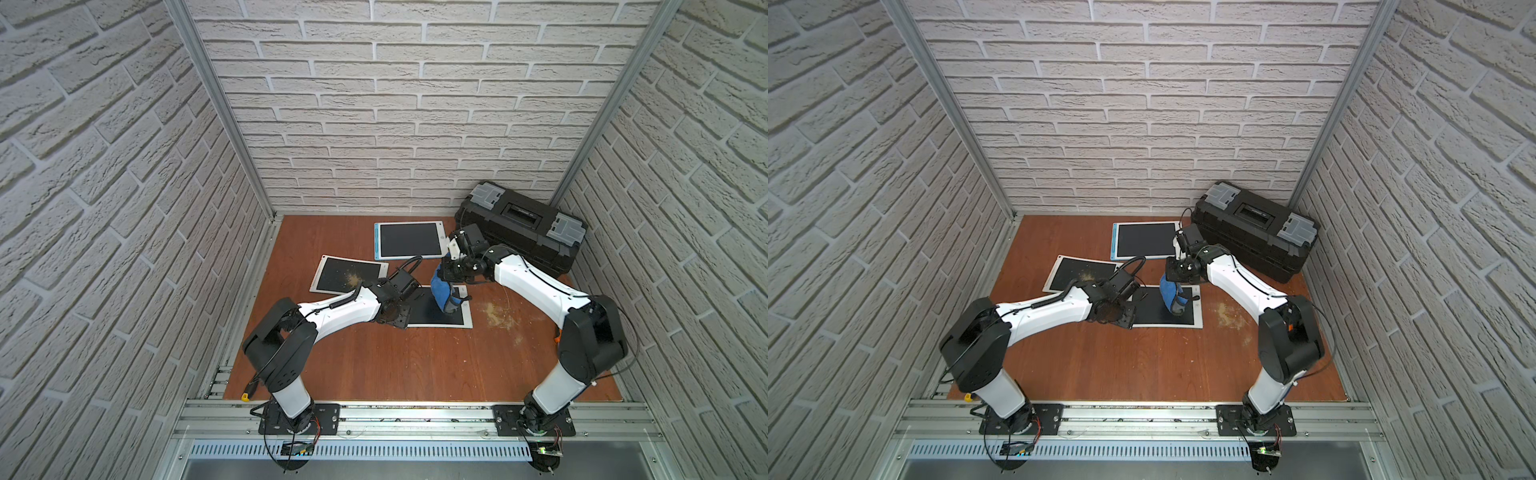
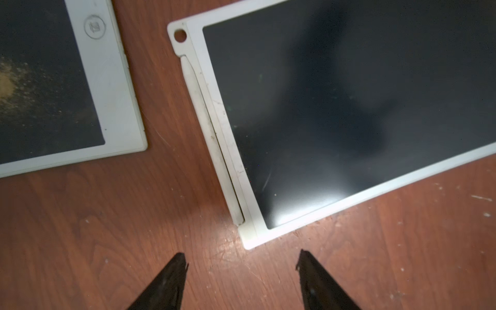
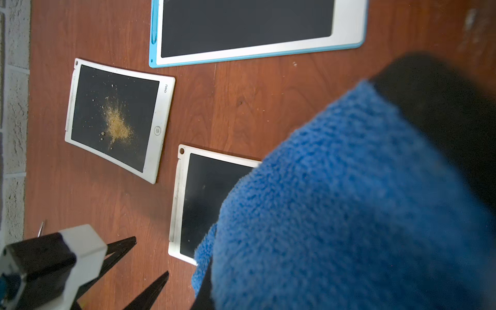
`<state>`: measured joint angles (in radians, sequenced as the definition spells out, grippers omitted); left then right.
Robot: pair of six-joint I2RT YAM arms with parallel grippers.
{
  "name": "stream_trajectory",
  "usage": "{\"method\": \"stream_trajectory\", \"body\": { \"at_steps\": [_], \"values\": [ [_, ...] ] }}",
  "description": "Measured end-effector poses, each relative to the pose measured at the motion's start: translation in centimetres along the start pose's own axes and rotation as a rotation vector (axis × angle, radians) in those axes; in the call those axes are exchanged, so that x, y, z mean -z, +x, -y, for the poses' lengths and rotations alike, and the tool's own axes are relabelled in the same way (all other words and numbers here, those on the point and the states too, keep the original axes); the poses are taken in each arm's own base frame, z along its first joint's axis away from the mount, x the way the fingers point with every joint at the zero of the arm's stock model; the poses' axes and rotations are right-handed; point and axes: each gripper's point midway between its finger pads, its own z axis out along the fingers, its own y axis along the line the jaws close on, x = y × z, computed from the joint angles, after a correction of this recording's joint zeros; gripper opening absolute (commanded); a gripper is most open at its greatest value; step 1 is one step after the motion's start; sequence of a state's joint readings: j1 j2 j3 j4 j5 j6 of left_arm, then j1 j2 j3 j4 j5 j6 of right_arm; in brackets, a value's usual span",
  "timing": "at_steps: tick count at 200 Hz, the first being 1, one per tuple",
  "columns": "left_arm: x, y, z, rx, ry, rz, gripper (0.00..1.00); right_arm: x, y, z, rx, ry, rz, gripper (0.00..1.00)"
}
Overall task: Wipe the drawing tablet
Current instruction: Wipe the dirt from the drawing tablet.
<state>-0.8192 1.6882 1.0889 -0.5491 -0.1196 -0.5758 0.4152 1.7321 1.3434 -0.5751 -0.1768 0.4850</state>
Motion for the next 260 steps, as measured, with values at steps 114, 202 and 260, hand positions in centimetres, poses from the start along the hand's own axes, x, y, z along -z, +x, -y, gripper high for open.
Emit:
{"method": "stream_trajectory", "body": {
  "at_steps": [114,202,260],
  "values": [
    [-2.7,0.7,-2.0,0.042,-0.024,-0.043,0.62,-7.3,2.8,-6.2,0.032,-0.158,-0.118,0.03],
    [0.8,0.4,-5.3,0.147,-0.037,0.044,0.63,-9.7,5.8,-8.8,0.057,-0.188,-0.177,0.03],
    [1.0,0.9,-5.4,0.147,-0.039,0.043,0.65,-9.2,6.0,-6.8,0.043,-0.143,-0.145,0.03]
  ]
}}
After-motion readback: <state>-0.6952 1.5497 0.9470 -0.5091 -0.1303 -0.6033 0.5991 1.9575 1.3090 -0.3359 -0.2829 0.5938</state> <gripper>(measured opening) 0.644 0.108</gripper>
